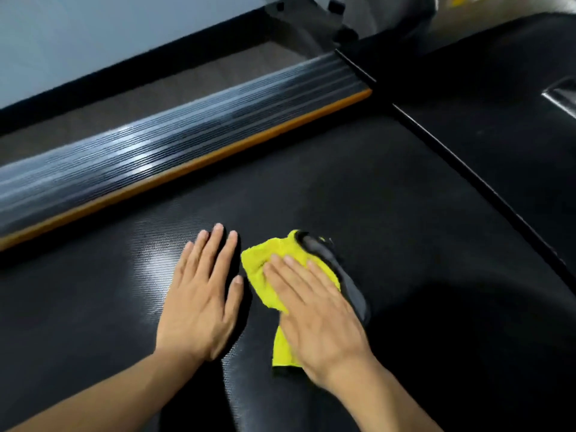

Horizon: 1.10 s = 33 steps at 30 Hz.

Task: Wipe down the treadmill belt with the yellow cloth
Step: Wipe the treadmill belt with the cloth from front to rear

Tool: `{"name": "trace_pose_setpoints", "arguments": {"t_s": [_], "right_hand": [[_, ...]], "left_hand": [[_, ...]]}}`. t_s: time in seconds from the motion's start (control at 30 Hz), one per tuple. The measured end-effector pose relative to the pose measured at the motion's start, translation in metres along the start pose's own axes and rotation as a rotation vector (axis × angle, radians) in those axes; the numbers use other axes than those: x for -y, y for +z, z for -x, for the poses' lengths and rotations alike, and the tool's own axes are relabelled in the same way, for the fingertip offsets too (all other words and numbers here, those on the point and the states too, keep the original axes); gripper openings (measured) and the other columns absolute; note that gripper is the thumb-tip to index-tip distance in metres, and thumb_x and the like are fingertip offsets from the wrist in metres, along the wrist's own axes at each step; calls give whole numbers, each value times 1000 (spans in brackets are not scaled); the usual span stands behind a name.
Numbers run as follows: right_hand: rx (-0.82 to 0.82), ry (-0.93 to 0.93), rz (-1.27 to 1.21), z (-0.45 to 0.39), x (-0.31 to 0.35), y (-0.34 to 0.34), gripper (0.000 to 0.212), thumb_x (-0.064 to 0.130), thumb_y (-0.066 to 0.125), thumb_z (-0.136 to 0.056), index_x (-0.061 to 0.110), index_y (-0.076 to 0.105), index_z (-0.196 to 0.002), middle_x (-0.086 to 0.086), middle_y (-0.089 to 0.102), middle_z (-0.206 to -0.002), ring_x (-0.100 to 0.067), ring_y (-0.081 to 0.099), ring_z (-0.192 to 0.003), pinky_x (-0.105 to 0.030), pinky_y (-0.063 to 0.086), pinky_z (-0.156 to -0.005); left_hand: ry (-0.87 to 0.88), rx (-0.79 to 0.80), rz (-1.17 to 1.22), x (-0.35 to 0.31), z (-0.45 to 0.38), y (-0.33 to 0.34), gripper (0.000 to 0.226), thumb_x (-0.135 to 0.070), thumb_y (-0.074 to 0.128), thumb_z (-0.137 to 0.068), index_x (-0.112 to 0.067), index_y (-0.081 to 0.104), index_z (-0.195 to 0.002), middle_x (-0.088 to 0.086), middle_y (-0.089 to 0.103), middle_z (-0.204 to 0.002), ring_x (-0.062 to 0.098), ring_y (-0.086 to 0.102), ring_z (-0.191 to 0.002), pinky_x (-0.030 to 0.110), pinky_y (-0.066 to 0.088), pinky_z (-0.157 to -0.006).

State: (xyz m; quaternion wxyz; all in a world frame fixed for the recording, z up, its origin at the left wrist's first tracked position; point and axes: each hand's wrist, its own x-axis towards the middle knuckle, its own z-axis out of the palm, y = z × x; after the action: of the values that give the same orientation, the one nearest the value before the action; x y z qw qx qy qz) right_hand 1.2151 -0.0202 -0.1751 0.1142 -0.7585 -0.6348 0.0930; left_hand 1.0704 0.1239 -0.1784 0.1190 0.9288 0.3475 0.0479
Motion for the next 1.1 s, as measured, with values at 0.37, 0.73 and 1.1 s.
{"name": "trace_pose_setpoints", "arguments": {"t_s": [0.37,0.73,1.1], "right_hand": [[-219,457,45,-161,-100,-29,54,20,33,-98,8,35,-151,-11,32,-159,-27,27,-148,-44,12,-122],[-105,262,177,-159,-119,-35,67,36,34,-87,24,33,-153,-3,33,-160,-24,26,-149,-42,13,-123],[-66,-52,-139,-162,-11,2,62,35,30,-91,12,45,-147,-7,41,-155,-23,34,-145,-42,17,-122]], "left_hand": [[-15,21,28,-1,-5,-2,63,-41,27,-101,-17,25,-159,3,17,-168,19,7,-156,43,10,-125],[-7,52,42,-1,-3,-4,62,-38,28,-102,-17,23,-159,3,14,-169,19,4,-157,42,7,-126],[-18,32,62,0,-3,-2,60,-36,31,-100,-8,37,-152,8,25,-165,23,14,-156,44,14,-124]]}}
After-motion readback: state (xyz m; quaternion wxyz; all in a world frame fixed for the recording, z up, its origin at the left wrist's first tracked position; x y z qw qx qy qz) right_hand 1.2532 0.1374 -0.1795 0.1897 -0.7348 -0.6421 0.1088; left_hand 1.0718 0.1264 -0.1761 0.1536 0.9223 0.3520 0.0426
